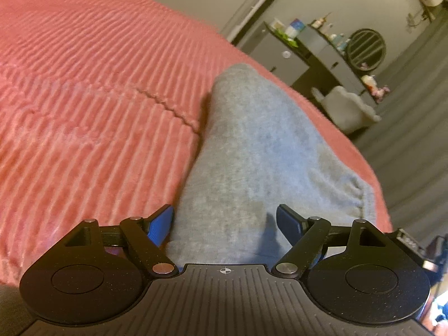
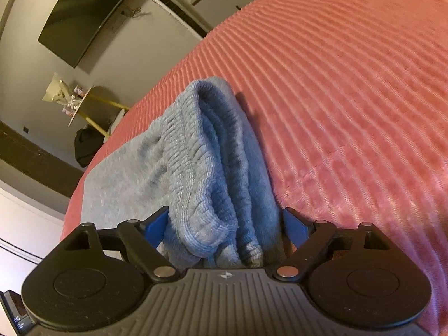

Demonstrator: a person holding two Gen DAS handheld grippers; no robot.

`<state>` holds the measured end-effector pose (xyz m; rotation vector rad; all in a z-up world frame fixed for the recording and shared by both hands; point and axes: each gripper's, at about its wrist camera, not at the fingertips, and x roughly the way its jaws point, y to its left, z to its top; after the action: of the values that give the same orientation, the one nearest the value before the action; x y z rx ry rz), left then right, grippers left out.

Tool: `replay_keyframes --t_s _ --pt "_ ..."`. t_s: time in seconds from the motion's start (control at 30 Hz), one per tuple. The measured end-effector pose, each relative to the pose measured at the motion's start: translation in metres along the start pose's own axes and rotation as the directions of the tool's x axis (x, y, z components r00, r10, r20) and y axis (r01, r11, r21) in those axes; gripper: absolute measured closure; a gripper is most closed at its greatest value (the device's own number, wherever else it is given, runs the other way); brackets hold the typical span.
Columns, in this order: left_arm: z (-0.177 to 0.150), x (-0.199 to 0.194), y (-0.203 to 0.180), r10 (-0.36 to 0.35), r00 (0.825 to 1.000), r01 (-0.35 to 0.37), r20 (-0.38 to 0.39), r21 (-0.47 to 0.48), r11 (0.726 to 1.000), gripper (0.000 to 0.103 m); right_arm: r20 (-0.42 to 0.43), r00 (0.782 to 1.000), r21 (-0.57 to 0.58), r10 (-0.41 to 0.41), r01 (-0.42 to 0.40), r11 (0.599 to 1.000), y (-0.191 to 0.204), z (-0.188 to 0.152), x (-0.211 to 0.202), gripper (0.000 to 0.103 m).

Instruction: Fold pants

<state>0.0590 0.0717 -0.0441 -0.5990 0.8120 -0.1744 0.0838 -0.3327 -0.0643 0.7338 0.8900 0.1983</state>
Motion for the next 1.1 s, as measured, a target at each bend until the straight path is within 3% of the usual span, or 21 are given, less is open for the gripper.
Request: replay_keyframes --t_s 0.17,0.33,0.4,0.43,0.5,0.6,0.67,0.73,0.8,0.87,0.9,1.0,1.1 --pt "0.015 0.023 -0.002 -0.011 0.996 0.012 -0.094 0.000 1.000 0.018 -0.028 0.999 -0.031 0.031 -0.032 0.999 0.003 -0.001 0.008 0.013" --pt "0.040 0.056 -0.014 -0.020 0.976 0.039 -0.219 0.081 0.996 0.018 -0.058 0.995 -0.044 0.079 -0.082 0.996 0.002 0.008 0.016 0.013" --pt "0.050 0.071 -0.019 0.000 0.963 0.034 -0.270 0.121 0.992 0.020 -0.077 0.993 -0.065 0.093 -0.099 0.993 0.001 0.014 0.019 0.019" --pt "0.055 0.076 -0.022 0.002 0.960 0.037 -0.280 0.132 0.991 0.021 -0.084 0.992 -0.083 0.099 -0.106 0.991 0.001 0.017 0.021 0.031" --pt "0.062 0.087 -0.027 0.014 0.954 0.037 -0.301 0.162 0.986 0.024 -0.122 0.982 -0.060 0.143 -0.151 0.987 -0.004 0.025 0.025 0.036" --pt "0.066 0.101 -0.029 0.008 0.945 0.068 -0.327 0.219 0.973 0.024 -0.184 0.964 -0.014 0.193 -0.198 0.980 -0.013 0.038 0.037 0.033" --pt "0.071 0.109 -0.028 -0.008 0.941 0.086 -0.339 0.215 0.973 0.024 -0.227 0.948 0.002 0.222 -0.227 0.974 -0.012 0.048 0.047 0.021" --pt "0.076 0.113 -0.024 -0.031 0.943 0.095 -0.332 0.178 0.979 0.028 -0.253 0.939 0.021 0.234 -0.237 0.971 -0.007 0.054 0.056 0.017" --pt "0.076 0.108 -0.023 -0.040 0.954 0.098 -0.297 0.182 0.978 0.045 -0.253 0.942 0.035 0.219 -0.217 0.975 -0.002 0.059 0.062 0.018" --pt "0.074 0.101 -0.021 -0.064 0.962 0.115 -0.264 0.180 0.977 0.062 -0.218 0.962 0.012 0.163 -0.164 0.986 0.006 0.058 0.060 0.044" --pt "0.075 0.098 -0.022 -0.075 0.965 0.120 -0.250 0.171 0.978 0.067 -0.200 0.970 -0.027 0.141 -0.150 0.988 0.012 0.057 0.056 0.045" --pt "0.080 0.084 -0.032 -0.097 0.977 0.129 -0.190 0.168 0.977 0.071 -0.157 0.977 -0.063 0.144 -0.156 0.986 0.025 0.056 0.045 0.049" --pt "0.093 0.072 -0.049 -0.152 0.979 0.175 -0.138 0.177 0.968 0.071 -0.097 0.975 -0.072 0.199 -0.206 0.976 0.038 0.069 0.028 0.052"
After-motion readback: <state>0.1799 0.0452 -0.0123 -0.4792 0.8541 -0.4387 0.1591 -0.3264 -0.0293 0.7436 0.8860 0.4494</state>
